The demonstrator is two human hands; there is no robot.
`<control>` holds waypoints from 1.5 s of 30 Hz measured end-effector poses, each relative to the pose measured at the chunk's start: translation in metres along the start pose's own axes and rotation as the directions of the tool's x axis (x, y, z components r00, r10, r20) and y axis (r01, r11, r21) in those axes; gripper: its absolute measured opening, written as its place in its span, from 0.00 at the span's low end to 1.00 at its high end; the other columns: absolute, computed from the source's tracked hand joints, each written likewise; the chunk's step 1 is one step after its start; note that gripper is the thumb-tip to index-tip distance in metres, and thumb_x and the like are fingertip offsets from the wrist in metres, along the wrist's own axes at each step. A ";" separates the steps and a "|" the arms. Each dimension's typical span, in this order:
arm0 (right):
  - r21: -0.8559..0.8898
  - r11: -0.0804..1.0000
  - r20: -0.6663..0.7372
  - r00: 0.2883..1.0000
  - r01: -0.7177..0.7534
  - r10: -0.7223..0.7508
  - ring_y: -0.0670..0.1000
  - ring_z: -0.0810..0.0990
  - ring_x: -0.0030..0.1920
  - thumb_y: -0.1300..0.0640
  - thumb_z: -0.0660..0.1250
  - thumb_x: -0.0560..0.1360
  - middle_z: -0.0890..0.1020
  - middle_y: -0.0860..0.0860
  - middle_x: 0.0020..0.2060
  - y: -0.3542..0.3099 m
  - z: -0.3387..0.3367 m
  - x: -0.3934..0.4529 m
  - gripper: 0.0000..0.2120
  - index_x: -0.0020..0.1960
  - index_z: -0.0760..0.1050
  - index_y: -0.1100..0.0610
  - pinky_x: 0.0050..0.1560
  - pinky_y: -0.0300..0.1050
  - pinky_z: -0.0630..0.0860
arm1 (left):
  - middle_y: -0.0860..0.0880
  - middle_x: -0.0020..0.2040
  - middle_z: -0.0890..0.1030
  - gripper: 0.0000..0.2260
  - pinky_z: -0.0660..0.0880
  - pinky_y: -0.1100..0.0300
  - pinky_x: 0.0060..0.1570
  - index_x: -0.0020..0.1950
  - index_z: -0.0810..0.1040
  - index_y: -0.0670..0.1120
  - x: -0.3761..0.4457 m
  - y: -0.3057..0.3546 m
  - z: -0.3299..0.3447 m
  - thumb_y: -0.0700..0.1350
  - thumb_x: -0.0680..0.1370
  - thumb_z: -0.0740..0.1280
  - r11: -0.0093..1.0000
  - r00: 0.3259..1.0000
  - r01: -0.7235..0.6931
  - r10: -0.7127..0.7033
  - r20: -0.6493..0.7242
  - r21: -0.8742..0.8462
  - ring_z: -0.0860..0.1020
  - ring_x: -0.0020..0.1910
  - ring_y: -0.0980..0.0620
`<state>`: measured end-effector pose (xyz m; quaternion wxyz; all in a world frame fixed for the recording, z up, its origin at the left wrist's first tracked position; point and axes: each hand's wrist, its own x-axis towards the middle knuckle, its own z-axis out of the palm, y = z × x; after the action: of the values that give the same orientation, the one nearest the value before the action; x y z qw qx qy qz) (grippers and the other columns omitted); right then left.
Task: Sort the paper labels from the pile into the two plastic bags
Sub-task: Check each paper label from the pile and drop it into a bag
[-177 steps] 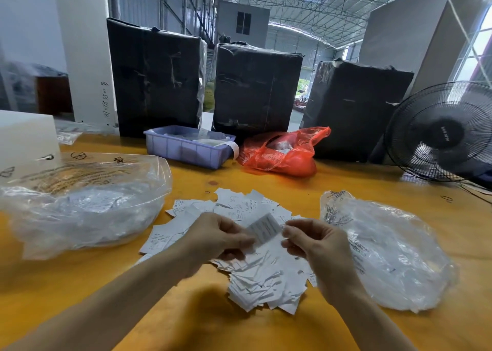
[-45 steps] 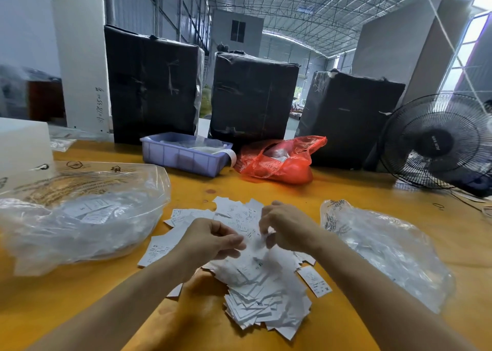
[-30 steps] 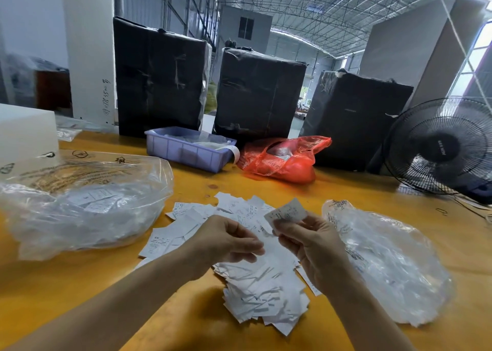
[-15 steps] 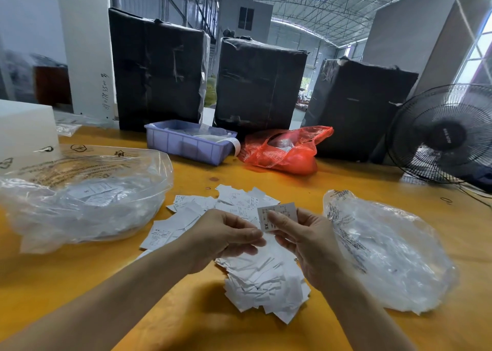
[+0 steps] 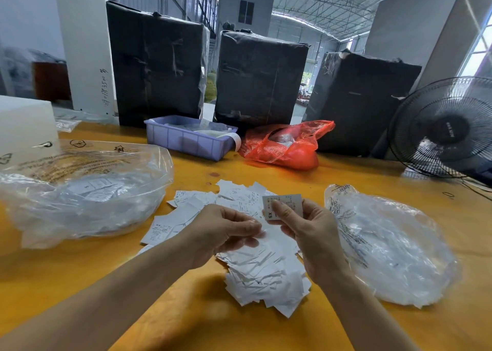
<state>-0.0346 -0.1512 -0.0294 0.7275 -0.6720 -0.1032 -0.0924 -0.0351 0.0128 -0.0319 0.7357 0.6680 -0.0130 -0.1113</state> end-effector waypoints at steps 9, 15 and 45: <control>-0.009 0.999 0.034 0.999 0.033 -0.032 0.45 0.81 0.34 0.62 0.72 0.71 0.84 0.51 0.34 0.005 0.004 -0.002 0.02 0.43 0.80 0.60 0.33 0.33 0.74 | 0.42 0.41 0.85 0.11 0.76 0.67 0.29 0.44 0.83 0.39 -0.001 0.001 0.002 0.41 0.64 0.74 1.000 1.000 0.006 -0.006 0.007 -0.011 0.83 0.34 0.52; 0.041 0.997 -0.014 0.998 0.067 -0.066 0.47 0.82 0.35 0.60 0.72 0.70 0.84 0.51 0.33 0.001 0.003 -0.001 0.03 0.42 0.80 0.58 0.35 0.33 0.75 | 0.42 0.41 0.85 0.04 0.76 0.67 0.30 0.44 0.83 0.39 0.000 0.000 0.001 0.38 0.70 0.72 0.999 1.000 0.030 -0.030 0.001 -0.017 0.83 0.33 0.53; -0.101 0.976 0.145 0.967 -0.195 0.208 0.48 0.81 0.33 0.61 0.74 0.68 0.84 0.55 0.35 0.007 0.000 0.000 0.10 0.48 0.80 0.64 0.36 0.38 0.74 | 0.43 0.37 0.85 0.03 0.78 0.66 0.29 0.33 0.85 0.44 0.000 0.000 0.000 0.42 0.63 0.73 0.995 0.995 -0.047 0.039 -0.096 -0.091 0.84 0.33 0.52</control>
<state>-0.0328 -0.1510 -0.0363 0.6934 -0.7147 -0.0864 0.0303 -0.0349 0.0127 -0.0321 0.7680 0.6371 0.0124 -0.0644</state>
